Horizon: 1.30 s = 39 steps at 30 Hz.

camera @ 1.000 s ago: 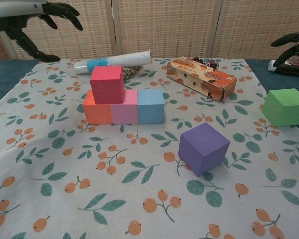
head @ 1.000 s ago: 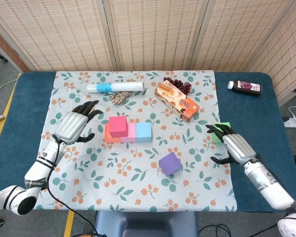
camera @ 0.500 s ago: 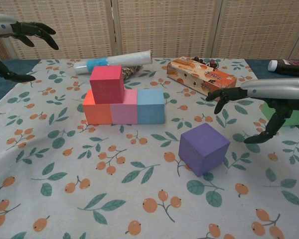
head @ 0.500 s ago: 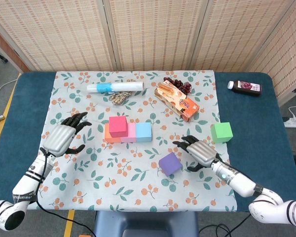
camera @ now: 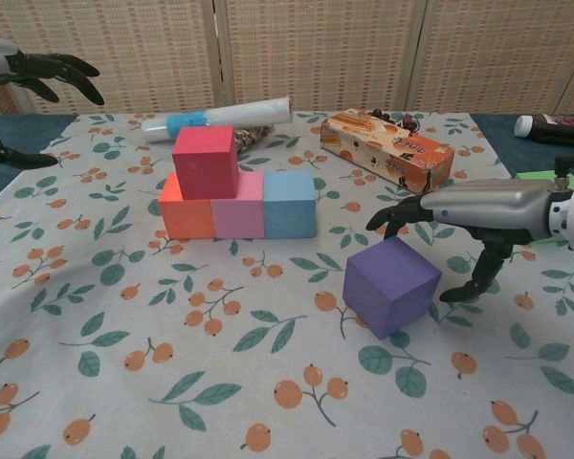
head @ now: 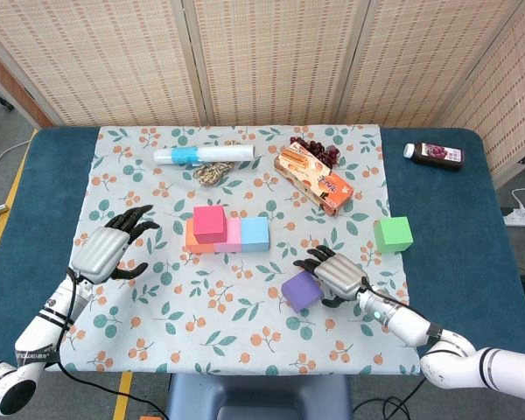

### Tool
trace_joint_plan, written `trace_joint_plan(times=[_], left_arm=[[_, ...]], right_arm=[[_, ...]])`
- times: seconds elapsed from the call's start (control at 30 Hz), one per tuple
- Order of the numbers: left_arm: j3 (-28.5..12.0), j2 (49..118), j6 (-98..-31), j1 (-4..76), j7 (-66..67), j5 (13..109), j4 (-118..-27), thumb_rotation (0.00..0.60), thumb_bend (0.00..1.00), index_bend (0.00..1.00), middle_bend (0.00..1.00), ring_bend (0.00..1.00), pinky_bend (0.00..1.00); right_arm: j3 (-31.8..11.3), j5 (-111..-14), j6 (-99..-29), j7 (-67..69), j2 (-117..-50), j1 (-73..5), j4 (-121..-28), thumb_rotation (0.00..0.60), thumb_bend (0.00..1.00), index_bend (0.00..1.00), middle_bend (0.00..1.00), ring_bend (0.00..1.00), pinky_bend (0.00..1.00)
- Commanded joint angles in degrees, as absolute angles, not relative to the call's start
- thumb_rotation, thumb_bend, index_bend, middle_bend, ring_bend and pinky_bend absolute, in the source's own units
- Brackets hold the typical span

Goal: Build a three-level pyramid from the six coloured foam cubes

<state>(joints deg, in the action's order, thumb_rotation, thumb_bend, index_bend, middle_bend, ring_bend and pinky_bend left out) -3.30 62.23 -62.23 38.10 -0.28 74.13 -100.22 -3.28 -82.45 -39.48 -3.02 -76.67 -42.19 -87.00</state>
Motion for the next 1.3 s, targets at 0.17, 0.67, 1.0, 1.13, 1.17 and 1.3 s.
trace_joint_plan(times=[0.17, 0.67, 1.0, 1.13, 1.17, 1.3], left_arm=[[-3.78, 62.3, -61.75, 37.21, -1.34, 75.04, -99.68, 0.6, 0.3, 0.21, 0.0, 0.0, 0.15], [-4.7, 63.24, -62.49, 34.82, -5.1, 77.21, -96.49, 0.6, 0.3, 0.21, 0.0, 0.0, 0.15], [-4.71, 65.12, -62.64, 34.2, -5.59, 79.37, -94.63, 0.6, 0.3, 0.21, 0.0, 0.0, 0.15], [-4.68, 65.58, -62.56, 34.19, -4.91, 80.26, -94.6, 0.6, 0.3, 0.21, 0.0, 0.0, 0.15], [-4.66, 65.67, -62.55, 34.18, -4.78, 80.44, -94.66, 0.6, 0.3, 0.21, 0.0, 0.0, 0.15], [-4.59, 66.05, -62.37, 34.11, -4.43, 80.91, -94.82, 0.6, 0.3, 0.21, 0.0, 0.0, 0.15]], right_arm=[[-2.8, -82.16, -39.83, -2.93, -78.6, -42.81, -85.41, 0.6, 0.0, 0.16, 0.17, 0.0, 0.0], [-5.11, -82.86, -46.74, 0.8, -77.07, -42.13, -89.14, 0.6, 0.11, 0.41, 0.31, 0.04, 0.0], [-14.67, -66.12, -42.04, 0.48, -72.82, -47.41, -94.84, 0.6, 0.11, 0.4, 0.31, 0.04, 0.0], [-17.05, -56.54, -39.0, -3.06, -75.11, -52.45, -91.72, 0.6, 0.11, 0.41, 0.31, 0.04, 0.0], [-17.33, -54.65, -38.45, -3.8, -75.82, -53.61, -90.7, 0.6, 0.11, 0.41, 0.31, 0.04, 0.0], [-17.48, -47.79, -36.69, -7.49, -78.89, -58.5, -85.66, 0.6, 0.11, 0.41, 0.31, 0.04, 0.0]])
